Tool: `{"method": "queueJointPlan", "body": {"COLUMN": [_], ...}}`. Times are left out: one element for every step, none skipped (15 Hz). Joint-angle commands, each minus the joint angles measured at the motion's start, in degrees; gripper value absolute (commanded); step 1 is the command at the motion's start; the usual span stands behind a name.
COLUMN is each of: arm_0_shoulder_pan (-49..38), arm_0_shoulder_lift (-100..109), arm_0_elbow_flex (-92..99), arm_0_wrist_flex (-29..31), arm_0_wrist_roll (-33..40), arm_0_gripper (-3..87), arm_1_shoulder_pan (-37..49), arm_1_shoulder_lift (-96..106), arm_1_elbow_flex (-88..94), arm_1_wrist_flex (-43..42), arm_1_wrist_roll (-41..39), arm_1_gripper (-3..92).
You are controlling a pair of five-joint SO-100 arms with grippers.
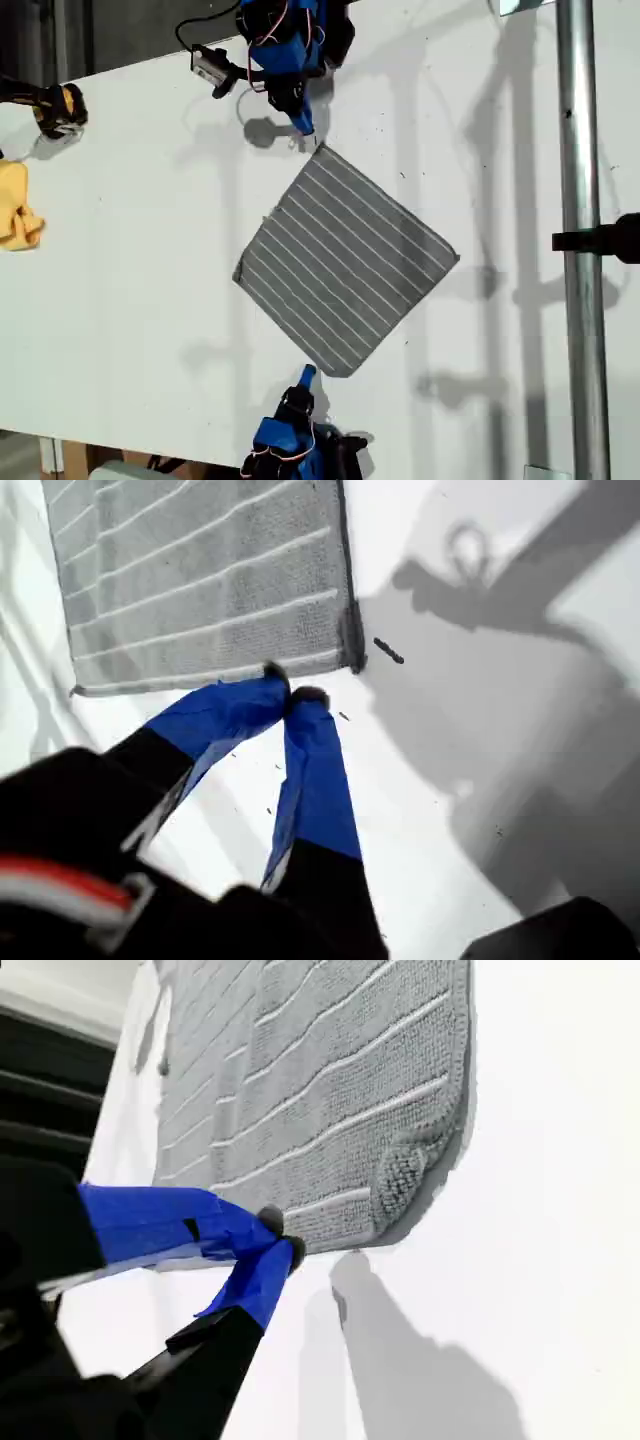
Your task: Grasp corners of a towel and fold twice.
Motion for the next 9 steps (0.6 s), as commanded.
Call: {"method": "queueJointPlan", "body": {"arm_0_shoulder_pan": [-0.44,-0.44,-0.44,-0.44,-0.44,-0.44,-0.44,-0.44,-0.44], "arm_0_shoulder_lift": [0.26,0.26,0.26,0.26,0.26,0.26,0.26,0.26,0.26], "arm_0_elbow_flex": [0.0,0.0,0.0,0.0,0.0,0.0,0.0,0.0,0.0], "arm_0_wrist_flex": [0.18,0.18,0.18,0.18,0.18,0.18,0.18,0.18,0.18], "arm_0_wrist_roll": [0.18,0.18,0.18,0.18,0.18,0.18,0.18,0.18,0.18], "arm_0_gripper": [-1.2,-1.2,-1.2,-1.2,-1.2,-1.2,-1.2,-1.2,-1.2], "arm_1_shoulder_pan": [0.79,0.88,0.88,0.97,1.05,0.7,0.26,0.0,-0.18], "arm_1_shoulder_lift": [0.0,0.0,0.0,0.0,0.0,0.0,0.0,0.0,0.0], "arm_1_elbow_flex": [-1.14,-1.14,-1.14,-1.14,-1.14,-1.23,-1.23,-1.23,-1.23], "arm_1_wrist_flex": [0.18,0.18,0.18,0.18,0.18,0.18,0.18,0.18,0.18], "arm_1_wrist_roll": [-0.79,-0.79,-0.79,-0.79,-0.79,-0.88,-0.44,-0.44,-0.44], "arm_1_gripper": [3.5,3.5,3.5,3.5,3.5,3.5,3.5,3.5,3.5]}}
